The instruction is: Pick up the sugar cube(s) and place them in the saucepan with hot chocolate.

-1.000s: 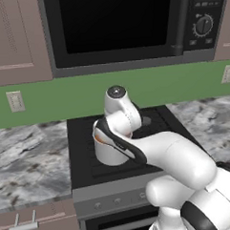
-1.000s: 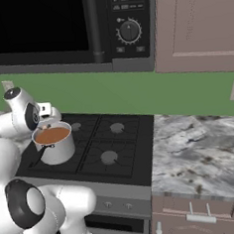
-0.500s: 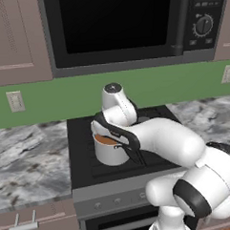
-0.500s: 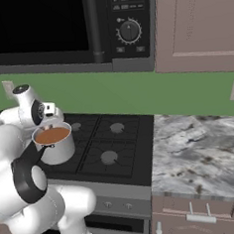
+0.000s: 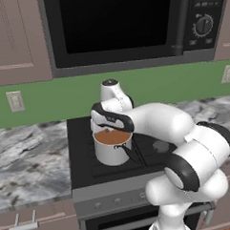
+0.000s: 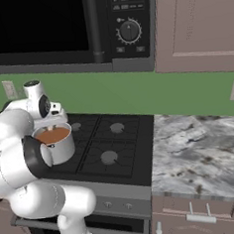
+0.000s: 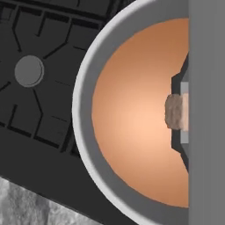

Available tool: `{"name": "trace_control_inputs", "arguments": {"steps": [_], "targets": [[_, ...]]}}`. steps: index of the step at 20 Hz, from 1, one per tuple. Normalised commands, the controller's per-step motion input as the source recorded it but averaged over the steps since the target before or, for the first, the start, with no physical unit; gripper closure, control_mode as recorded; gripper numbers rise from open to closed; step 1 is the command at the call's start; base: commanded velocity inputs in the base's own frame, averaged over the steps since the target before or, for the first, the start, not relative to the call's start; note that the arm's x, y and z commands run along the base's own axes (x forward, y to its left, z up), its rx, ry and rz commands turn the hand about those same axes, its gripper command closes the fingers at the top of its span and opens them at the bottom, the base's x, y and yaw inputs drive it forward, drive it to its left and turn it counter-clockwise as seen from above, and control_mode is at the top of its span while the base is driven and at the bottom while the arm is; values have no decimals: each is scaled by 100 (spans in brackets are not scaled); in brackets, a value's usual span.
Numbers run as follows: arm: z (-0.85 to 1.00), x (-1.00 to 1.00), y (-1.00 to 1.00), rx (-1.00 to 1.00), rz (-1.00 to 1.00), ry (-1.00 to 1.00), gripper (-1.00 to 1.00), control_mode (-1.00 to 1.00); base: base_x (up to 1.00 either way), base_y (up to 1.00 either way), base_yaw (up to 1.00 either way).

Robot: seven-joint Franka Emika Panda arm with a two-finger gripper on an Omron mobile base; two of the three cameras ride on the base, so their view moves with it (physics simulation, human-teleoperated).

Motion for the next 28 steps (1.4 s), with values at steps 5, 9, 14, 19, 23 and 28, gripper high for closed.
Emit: {"name": "trace_control_inputs", "arguments": {"steps": [5,9,14,19,23,28], "targets": [[-21,8,0,0,0,7,100,-100,0,0,0],[-24,5,0,0,0,1,100,-100,0,0,0],[-19,4,0,0,0,0,100,-100,0,0,0],[-15,13,0,0,0,0,100,-100,0,0,0],[-14,17,0,0,0,0,100,-100,0,0,0],[-4,11,0,0,0,0,100,-100,0,0,0]]}}
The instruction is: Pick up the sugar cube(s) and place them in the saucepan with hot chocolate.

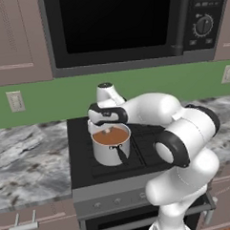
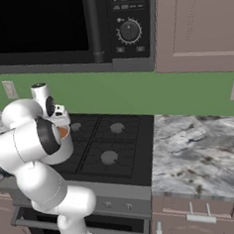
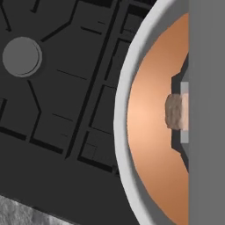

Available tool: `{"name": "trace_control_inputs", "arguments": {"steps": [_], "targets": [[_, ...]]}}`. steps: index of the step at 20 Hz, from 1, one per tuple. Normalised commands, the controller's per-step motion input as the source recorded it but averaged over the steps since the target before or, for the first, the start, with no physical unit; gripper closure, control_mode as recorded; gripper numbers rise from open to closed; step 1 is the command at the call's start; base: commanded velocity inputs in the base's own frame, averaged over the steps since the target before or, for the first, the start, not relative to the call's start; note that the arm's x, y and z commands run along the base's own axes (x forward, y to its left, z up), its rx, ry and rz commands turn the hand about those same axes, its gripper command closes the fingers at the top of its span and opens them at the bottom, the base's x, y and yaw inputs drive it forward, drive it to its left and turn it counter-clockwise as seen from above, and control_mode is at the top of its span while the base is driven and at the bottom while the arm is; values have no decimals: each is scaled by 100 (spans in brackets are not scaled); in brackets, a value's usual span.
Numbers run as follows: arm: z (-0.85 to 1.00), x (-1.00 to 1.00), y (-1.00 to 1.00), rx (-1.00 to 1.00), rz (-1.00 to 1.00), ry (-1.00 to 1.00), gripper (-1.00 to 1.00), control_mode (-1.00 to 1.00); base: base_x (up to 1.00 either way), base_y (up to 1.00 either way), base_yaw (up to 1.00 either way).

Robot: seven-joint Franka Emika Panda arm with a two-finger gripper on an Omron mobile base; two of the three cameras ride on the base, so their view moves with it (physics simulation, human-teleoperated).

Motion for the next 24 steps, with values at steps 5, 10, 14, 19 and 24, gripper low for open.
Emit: {"name": "trace_control_inputs", "arguments": {"steps": [5,10,14,19,24], "targets": [[0,0,0,0,0,0,100,-100,0,0,0],[0,0,0,0,0,0,-100,-100,0,0,0],[0,0,0,0,0,0,-100,-100,0,0,0],[0,-1,0,0,0,0,-100,-100,0,0,0],[0,-8,0,0,0,0,-100,-100,0,0,0]]}}
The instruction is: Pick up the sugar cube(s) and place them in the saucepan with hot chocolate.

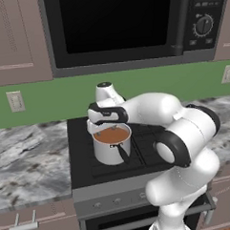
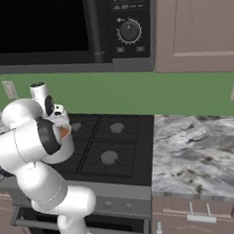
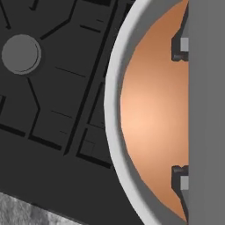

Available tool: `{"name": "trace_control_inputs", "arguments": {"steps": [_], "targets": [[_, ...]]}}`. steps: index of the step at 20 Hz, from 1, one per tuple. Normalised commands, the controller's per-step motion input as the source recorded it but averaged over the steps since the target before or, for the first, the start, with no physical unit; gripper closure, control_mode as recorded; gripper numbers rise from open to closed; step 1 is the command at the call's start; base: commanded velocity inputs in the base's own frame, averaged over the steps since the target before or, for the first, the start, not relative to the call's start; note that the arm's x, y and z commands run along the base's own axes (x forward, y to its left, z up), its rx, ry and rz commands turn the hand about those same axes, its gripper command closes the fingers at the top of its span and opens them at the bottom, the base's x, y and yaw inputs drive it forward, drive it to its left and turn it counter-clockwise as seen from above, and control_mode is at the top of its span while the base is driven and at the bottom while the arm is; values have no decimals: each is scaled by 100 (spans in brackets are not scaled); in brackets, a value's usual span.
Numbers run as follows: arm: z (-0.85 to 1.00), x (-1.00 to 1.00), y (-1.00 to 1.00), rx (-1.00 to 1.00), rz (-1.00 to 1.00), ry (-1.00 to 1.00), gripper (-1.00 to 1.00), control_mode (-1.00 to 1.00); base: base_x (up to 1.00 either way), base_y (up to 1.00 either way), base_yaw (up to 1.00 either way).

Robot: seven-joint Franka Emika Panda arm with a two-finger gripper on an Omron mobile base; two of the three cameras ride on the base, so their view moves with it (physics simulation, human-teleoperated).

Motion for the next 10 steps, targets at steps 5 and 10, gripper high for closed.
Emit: {"name": "trace_control_inputs", "arguments": {"steps": [5,10], "targets": [[2,-23,0,0,0,0,-100,-100,0,0,0],[13,-33,0,0,0,-3,-100,-100,0,0,0]]}}
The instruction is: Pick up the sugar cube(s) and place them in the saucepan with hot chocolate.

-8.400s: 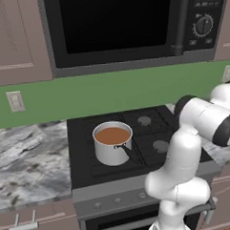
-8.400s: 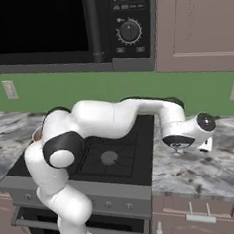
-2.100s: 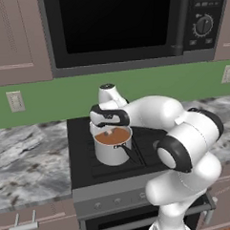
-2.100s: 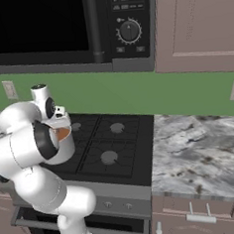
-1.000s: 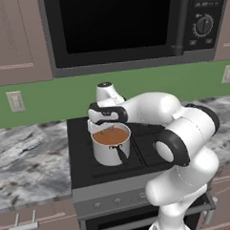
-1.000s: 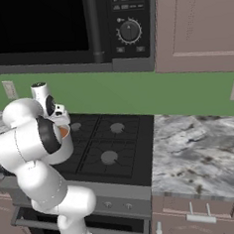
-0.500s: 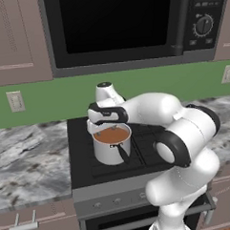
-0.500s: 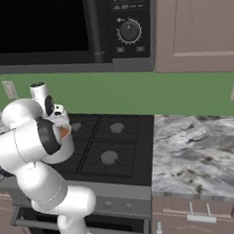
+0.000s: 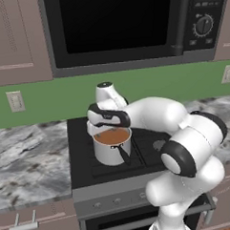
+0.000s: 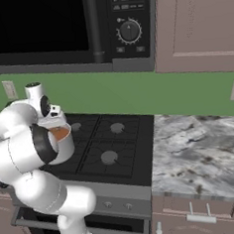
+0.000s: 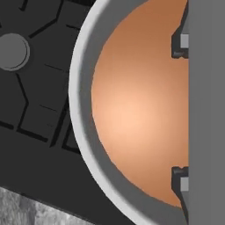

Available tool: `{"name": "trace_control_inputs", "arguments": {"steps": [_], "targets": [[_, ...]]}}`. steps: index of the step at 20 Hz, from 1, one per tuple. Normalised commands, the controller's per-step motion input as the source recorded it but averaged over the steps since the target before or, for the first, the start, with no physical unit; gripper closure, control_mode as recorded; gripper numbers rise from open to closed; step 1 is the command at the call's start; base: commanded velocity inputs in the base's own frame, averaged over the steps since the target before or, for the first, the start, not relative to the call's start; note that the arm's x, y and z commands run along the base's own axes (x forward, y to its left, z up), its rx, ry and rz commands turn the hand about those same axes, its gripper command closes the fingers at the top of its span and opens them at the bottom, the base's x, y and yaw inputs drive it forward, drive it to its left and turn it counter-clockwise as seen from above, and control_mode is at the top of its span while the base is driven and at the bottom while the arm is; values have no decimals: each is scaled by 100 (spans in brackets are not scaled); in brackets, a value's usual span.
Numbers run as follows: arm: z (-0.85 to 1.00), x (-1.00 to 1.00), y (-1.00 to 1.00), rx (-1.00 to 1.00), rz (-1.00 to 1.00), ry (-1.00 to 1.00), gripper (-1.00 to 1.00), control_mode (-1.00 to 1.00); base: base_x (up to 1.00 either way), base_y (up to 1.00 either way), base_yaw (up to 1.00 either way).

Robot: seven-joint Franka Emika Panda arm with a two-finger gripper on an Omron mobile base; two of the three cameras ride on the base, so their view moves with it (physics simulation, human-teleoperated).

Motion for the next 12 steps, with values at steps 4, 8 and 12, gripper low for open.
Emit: {"name": "trace_control_inputs", "arguments": {"steps": [4,8,12], "targets": [[20,-38,0,0,-1,-6,-100,-100,0,0,0],[21,-39,-19,0,-3,-14,-100,-100,0,0,0],[26,-36,-39,6,-7,-18,-100,-100,0,0,0]]}}
